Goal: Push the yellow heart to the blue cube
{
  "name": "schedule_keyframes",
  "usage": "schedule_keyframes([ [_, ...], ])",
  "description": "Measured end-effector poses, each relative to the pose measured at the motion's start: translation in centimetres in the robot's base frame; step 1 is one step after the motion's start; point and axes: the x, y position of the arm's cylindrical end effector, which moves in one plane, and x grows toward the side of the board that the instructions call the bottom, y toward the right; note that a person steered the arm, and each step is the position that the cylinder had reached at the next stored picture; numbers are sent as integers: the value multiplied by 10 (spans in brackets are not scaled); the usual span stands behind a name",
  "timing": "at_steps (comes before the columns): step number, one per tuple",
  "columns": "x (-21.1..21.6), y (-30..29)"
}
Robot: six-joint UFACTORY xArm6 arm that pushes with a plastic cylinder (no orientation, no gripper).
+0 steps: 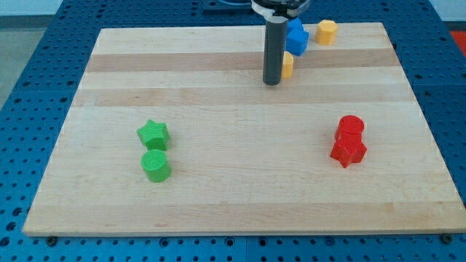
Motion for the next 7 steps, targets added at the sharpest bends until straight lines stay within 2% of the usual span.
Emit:
schedule_keyframes([
  [4,-36,40],
  [6,-36,40],
  [7,-40,0],
])
